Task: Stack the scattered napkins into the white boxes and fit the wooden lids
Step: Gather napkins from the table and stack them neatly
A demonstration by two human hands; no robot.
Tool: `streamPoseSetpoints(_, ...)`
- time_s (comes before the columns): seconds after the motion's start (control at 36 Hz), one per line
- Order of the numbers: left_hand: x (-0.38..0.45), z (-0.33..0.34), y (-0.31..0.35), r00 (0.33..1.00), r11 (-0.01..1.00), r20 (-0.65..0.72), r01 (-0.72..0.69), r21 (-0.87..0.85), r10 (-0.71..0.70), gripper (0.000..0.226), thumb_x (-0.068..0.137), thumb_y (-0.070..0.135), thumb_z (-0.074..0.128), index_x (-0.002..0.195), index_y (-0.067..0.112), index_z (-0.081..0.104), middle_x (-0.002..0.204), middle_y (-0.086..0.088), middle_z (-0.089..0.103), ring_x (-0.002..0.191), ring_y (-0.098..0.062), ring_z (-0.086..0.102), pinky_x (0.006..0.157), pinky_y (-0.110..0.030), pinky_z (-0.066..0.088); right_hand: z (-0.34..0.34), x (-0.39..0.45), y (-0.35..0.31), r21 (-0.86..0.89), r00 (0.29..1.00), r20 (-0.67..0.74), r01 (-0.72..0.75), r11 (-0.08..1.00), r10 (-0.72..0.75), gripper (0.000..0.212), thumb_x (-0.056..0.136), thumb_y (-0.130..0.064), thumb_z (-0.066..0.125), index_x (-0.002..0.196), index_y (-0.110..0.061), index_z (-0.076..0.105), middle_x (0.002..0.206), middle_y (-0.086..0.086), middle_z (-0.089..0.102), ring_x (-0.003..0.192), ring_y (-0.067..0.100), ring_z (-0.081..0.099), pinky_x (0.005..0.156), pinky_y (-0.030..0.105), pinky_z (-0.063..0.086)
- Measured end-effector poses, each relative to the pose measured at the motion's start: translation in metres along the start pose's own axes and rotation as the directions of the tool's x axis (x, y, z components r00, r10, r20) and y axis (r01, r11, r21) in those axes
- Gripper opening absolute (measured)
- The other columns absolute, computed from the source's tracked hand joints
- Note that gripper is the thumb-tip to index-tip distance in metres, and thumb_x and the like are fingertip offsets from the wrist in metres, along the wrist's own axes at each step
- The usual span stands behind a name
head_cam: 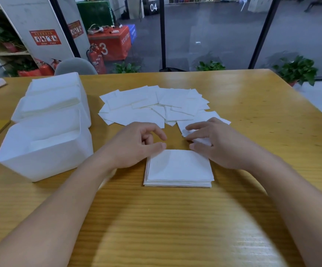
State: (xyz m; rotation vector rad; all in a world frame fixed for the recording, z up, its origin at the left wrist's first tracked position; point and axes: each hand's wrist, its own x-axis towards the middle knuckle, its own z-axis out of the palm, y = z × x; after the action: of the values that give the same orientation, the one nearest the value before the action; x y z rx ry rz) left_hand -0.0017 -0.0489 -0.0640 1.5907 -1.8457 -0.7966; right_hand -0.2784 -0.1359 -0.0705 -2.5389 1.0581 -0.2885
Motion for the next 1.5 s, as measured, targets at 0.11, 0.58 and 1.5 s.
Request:
streamPoseSetpoints(0.11, 0.001, 0.007, -0.001, 0.999, 1.0, 0.044, -0.004, 0.018, 0.003, 0.006, 0.101, 0.039, 0.077, 0.105, 0.035, 0.076, 0.067, 0.004, 0.064, 0.062, -0.008, 0.052, 0.067, -0.031, 0.046, 0.0, 0.001, -0.002, -0.037, 1.0, 0.024, -0.015, 0.999, 0.016, 0.039, 0.108, -0.04, 0.06, 0.145, -0.03, 0.067, 0.158, -0.027, 0.049, 0.138, 0.005, 0.036, 0.105, 0.025, 0.035)
streamPoseSetpoints(0.58, 0.003, 0.015, -0.003, 0.99, 0.998, -0.131, -0.059, 0.005, 0.059, 0.014, 0.098, 0.038, 0.08, 0.11, 0.039, 0.074, 0.076, 0.004, 0.068, 0.065, -0.009, 0.057, 0.066, -0.026, 0.048, 0.005, 0.002, -0.004, 0.103, 0.988, -0.149, 0.053, 0.993, -0.037, 0.036, 0.102, -0.041, 0.071, 0.138, -0.036, 0.071, 0.133, -0.029, 0.066, 0.113, 0.001, 0.054, 0.094, 0.027, 0.049)
streamPoseSetpoints(1.5, 0.001, -0.005, 0.002, 0.925, 0.955, -0.379, -0.084, -0.285, -0.031, 0.027, 0.102, 0.031, 0.076, 0.088, 0.008, 0.077, 0.087, -0.02, 0.067, 0.079, -0.022, 0.059, 0.082, -0.047, 0.052, -0.003, -0.001, -0.02, 0.301, 0.859, -0.512, 0.162, 0.94, 0.016, 0.012, 0.101, -0.018, 0.075, 0.106, -0.027, 0.081, 0.104, -0.016, 0.076, 0.093, 0.006, 0.068, 0.077, 0.01, 0.046)
